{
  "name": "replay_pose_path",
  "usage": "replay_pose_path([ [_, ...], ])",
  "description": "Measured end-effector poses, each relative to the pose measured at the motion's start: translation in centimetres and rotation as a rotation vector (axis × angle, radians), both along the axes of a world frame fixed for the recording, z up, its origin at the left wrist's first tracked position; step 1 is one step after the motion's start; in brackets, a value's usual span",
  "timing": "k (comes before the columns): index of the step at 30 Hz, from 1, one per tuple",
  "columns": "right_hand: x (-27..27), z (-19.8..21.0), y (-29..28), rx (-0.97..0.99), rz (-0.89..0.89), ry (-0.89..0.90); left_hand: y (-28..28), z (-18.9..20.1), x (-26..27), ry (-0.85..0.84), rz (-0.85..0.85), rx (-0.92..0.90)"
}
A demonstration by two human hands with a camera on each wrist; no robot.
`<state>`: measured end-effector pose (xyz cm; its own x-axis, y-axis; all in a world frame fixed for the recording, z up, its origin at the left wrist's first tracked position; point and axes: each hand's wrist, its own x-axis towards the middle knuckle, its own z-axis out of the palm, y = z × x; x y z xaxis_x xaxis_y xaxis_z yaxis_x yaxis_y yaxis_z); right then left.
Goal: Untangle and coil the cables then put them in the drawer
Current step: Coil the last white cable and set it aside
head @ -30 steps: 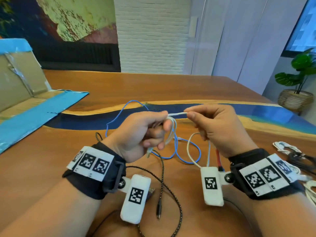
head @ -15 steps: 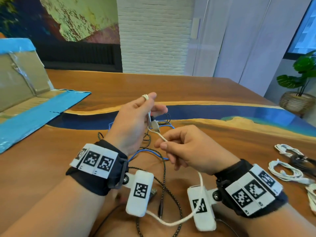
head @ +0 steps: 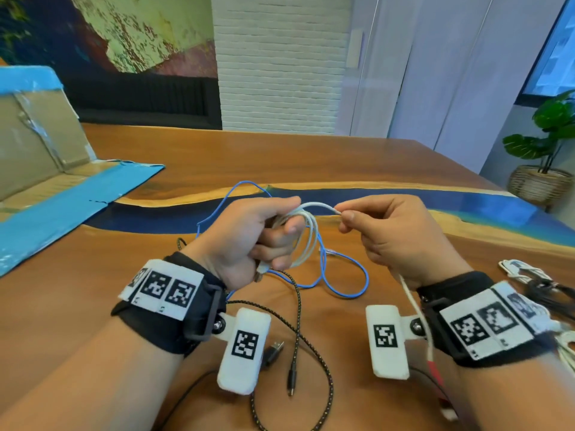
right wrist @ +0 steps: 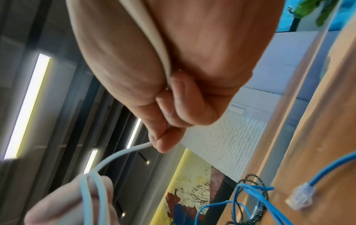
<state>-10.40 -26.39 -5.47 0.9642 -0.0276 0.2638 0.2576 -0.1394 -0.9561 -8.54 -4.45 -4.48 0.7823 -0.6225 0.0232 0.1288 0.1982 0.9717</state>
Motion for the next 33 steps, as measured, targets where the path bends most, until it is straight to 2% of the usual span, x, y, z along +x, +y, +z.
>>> replay_pose_path([
  [4,-0.2,-0.7,1.4,-0.132,-0.044,-0.033,-0.2,0.4,0.2,0.114,-0.02,-0.227],
  [7,-0.4,-1.3,2.5,-0.212,0.039,0.034,-0.5,0.1,0.4,0.141,0.026,-0.402],
  [11,-1.0,-1.6,3.5,-0.251,0.188,0.176,-1.3,-0.4,1.0,0.107,0.179,-0.5],
  [14,-1.3,-1.6,3.6,-0.346,0.239,0.192,-1.2,-0.6,1.4,0.082,0.331,-0.544],
  [16,-1.6,-1.1,3.6,-0.467,0.229,0.129,-1.1,-0.6,1.7,0.029,0.447,-0.502],
  [19,-2.0,-0.4,3.8,-0.586,0.207,-0.021,-1.5,-0.8,1.4,-0.112,0.534,-0.235],
  [22,-2.0,0.1,3.5,-0.556,0.156,-0.11,-2.1,-1.7,0.9,-0.261,0.471,0.136],
  [25,-1.9,0.9,2.2,-0.376,0.162,-0.169,-1.9,-2.0,0.5,-0.372,0.282,0.433],
  [27,-1.7,1.4,1.1,-0.323,0.127,-0.187,-1.7,-1.8,0.2,-0.31,0.14,0.441],
  [29,-1.6,1.3,0.5,-0.326,0.095,-0.185,-1.6,-1.3,-0.2,-0.201,0.039,0.373],
  [33,-1.3,1.0,0.2,-0.488,0.002,-0.198,-1.7,-0.7,-0.5,-0.055,-0.016,0.128],
])
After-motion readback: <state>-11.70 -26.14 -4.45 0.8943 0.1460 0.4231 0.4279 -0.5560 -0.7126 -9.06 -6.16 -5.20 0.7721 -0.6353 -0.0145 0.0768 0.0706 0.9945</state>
